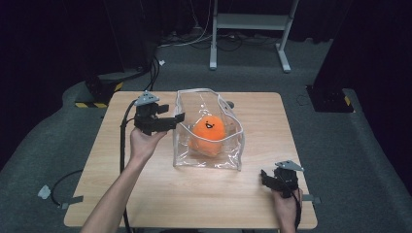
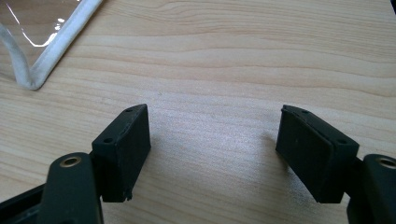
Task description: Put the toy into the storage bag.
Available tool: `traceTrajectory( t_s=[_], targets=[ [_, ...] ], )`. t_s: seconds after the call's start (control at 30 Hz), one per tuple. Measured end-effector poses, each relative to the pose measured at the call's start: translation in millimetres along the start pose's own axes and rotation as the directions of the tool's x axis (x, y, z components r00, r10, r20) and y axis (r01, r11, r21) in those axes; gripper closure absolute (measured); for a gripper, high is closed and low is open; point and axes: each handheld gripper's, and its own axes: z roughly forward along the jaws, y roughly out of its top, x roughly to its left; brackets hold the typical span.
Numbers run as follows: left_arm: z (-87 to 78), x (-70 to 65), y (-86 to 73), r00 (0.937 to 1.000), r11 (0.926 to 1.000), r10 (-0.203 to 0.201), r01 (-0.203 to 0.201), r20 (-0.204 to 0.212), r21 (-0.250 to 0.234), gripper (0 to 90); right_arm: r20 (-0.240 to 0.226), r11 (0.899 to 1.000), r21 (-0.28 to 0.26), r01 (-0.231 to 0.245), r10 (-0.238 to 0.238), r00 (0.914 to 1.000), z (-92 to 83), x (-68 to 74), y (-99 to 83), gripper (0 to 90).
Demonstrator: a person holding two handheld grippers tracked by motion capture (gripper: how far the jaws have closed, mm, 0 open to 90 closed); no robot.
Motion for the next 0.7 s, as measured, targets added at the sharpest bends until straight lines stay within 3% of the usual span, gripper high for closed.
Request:
traceTrajectory(
  t_s=[0.7],
  targets=[
    [-16.9, 7.6, -4.4, 0.9981, 0.9997, 0.024, -0.024, -0.057, 0.003, 25.0, 0.0, 1.0, 0.0, 0.0, 0.0, 1.0, 0.0, 0.0, 0.0, 25.7]
  ],
)
